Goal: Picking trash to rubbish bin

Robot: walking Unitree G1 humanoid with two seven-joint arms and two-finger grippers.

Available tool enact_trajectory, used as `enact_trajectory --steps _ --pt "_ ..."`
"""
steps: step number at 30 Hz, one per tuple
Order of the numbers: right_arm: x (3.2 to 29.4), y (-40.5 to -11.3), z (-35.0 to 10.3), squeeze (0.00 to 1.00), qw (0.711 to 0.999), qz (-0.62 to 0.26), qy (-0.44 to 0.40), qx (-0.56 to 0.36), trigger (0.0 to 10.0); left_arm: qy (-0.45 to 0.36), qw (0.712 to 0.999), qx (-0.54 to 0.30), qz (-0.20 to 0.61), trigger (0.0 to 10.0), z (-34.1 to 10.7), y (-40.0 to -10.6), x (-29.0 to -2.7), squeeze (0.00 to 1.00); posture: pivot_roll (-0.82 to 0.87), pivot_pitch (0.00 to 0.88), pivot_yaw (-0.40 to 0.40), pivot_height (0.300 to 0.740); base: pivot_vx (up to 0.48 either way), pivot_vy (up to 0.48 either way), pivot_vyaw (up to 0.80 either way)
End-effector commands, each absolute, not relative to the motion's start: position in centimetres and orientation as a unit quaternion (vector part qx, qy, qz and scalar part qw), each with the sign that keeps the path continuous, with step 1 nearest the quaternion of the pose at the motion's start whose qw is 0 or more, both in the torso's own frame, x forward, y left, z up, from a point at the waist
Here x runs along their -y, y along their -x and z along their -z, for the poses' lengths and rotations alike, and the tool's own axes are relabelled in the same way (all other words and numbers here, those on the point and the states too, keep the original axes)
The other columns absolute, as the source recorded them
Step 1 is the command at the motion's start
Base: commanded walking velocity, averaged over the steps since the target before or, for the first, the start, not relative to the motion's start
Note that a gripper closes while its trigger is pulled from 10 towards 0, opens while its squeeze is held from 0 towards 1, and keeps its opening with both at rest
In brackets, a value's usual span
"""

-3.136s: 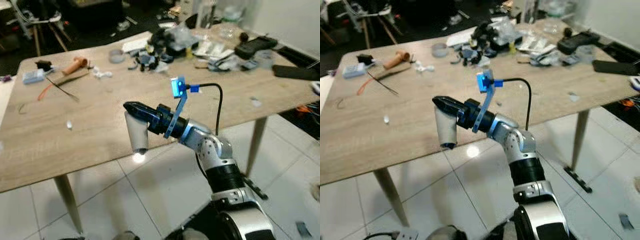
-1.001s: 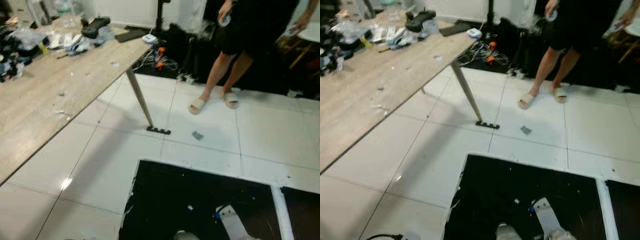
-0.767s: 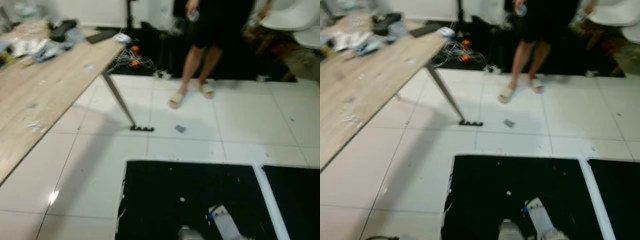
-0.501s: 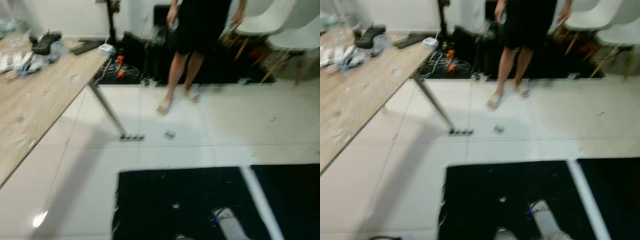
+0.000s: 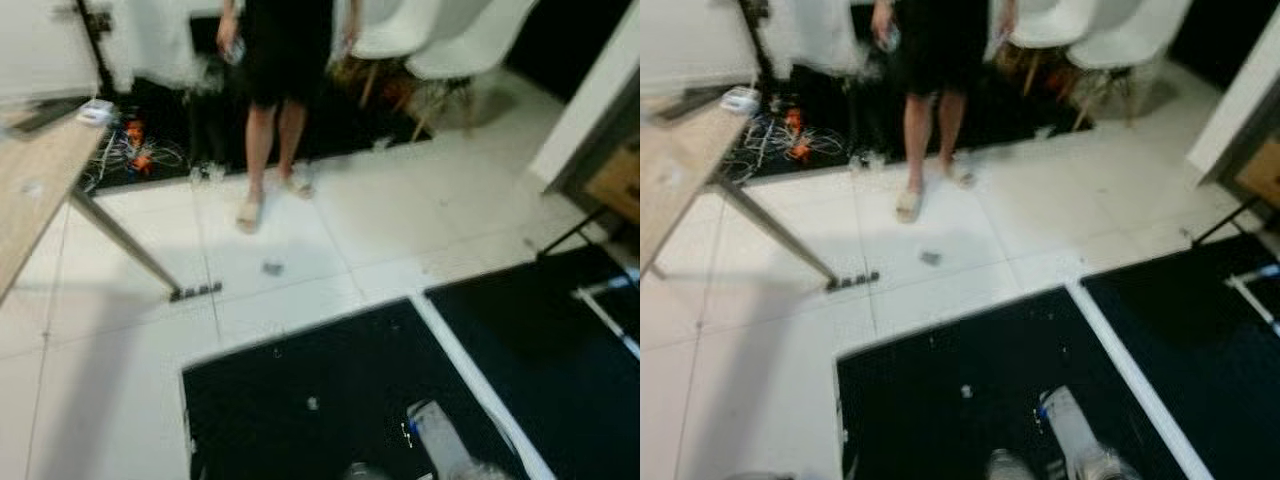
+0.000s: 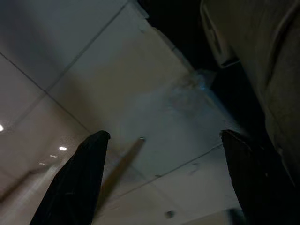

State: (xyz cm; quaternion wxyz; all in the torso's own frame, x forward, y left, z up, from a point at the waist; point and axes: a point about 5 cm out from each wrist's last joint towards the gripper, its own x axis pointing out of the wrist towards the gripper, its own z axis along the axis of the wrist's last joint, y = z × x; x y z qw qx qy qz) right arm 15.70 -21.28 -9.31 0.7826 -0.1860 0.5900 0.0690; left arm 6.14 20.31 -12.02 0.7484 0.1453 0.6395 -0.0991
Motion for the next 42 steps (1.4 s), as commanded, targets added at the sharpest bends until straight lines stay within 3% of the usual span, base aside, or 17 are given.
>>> enact_trajectory --steps 1,10,19,42 --pt "21.8 -15.3 9.3 0.00 0.778 -0.059 0.192 -0.595 10.0 -0.140 0.780 -0.599 0.113 10.0 11.7 -8.7 -18.8 0.00 0.03 0.020 0.000 0.740 0.000 0.000 -0.76" --pt "24.0 -15.8 8.7 0.00 0.780 -0.039 0.201 -0.591 10.0 -0.156 0.782 -0.595 0.106 10.0 11.6 -9.2 -19.1 0.00 0.02 0.004 0.002 0.740 0.000 0.000 -0.76" --pt "23.1 -14.2 9.5 0.00 0.776 -0.042 0.195 -0.599 10.0 -0.160 0.780 -0.595 0.110 10.0 11.8 -8.6 -18.9 0.00 0.01 0.000 0.001 0.740 0.000 0.000 -0.76" --pt "22.8 -14.2 9.6 0.00 0.776 -0.049 0.205 -0.595 10.0 -0.136 0.787 -0.591 0.111 10.0 11.9 -8.3 -18.0 0.00 0.02 0.016 0.010 0.740 0.000 0.000 -0.76"
